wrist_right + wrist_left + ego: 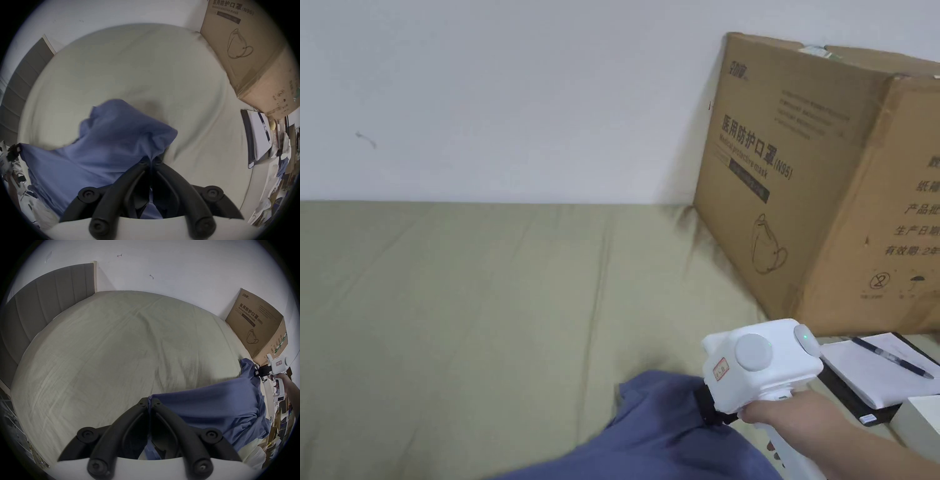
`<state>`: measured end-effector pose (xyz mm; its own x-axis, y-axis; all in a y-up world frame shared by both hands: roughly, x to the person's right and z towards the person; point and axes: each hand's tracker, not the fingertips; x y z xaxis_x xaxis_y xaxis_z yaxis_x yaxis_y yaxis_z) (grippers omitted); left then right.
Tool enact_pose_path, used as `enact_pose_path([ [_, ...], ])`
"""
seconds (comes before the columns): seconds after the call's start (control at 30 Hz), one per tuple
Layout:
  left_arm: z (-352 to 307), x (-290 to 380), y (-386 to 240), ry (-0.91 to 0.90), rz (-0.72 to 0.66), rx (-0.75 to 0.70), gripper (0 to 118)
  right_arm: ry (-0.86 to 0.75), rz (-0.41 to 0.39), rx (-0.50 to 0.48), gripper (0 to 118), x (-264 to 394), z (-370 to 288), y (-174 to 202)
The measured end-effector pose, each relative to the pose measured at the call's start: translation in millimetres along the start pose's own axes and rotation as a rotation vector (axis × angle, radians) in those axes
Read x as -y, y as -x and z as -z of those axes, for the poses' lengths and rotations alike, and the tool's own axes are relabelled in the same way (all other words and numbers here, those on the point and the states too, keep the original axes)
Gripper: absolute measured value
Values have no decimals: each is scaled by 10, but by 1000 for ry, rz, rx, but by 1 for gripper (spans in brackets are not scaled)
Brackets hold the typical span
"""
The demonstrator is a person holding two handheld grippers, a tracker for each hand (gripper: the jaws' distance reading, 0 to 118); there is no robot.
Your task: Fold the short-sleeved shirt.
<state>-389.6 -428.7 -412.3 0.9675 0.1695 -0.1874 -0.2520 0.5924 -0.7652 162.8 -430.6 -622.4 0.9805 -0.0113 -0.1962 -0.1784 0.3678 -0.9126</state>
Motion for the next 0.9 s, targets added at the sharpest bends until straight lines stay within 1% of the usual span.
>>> enact_pose_path([
  [0.03, -79, -25, -4, -4, -2, 4, 1, -75, 13, 27, 1, 51, -185, -1],
  [0.07, -175, -56, -5, -13, -4, 13, 1, -141, 31, 27, 1, 96, -385, -23],
  [0.1, -270, -85, -7, -27, -2, 22, 1, -195, 51, 12, 1, 137, -582, -48],
  [0.17, -539, -192, -58, -62, 5, 42, 1, -314, 90, -49, 1, 263, -1100, -99],
  [0.23, -834, -317, -102, -118, 45, 49, 1, -371, 90, -88, 1, 371, -1600, -160],
  [0.27, -1018, -393, -145, -146, 77, 53, 1, -407, 71, -87, 1, 440, -1889, -163],
  [0.33, -1394, -545, -224, -219, 129, 48, 1, -492, 59, -71, 1, 590, -2436, -159],
  [0.47, -2179, -869, -311, -355, 151, 71, 1, -649, 95, -104, 1, 857, -3408, -174],
  [0.6, -2883, -1188, -440, -463, 172, 109, 1, -764, 110, -105, 1, 945, -4170, -160],
  [0.67, -3169, -1351, -517, -502, 185, 108, 1, -817, 112, -87, 1, 938, -4541, -121],
  [0.77, -3451, -1576, -611, -543, 201, 97, 1, -887, 89, -67, 1, 843, -4977, -90],
  [0.9, -3716, -1948, -713, -578, 197, 101, 1, -940, 74, -8, 1, 621, -5416, -52],
])
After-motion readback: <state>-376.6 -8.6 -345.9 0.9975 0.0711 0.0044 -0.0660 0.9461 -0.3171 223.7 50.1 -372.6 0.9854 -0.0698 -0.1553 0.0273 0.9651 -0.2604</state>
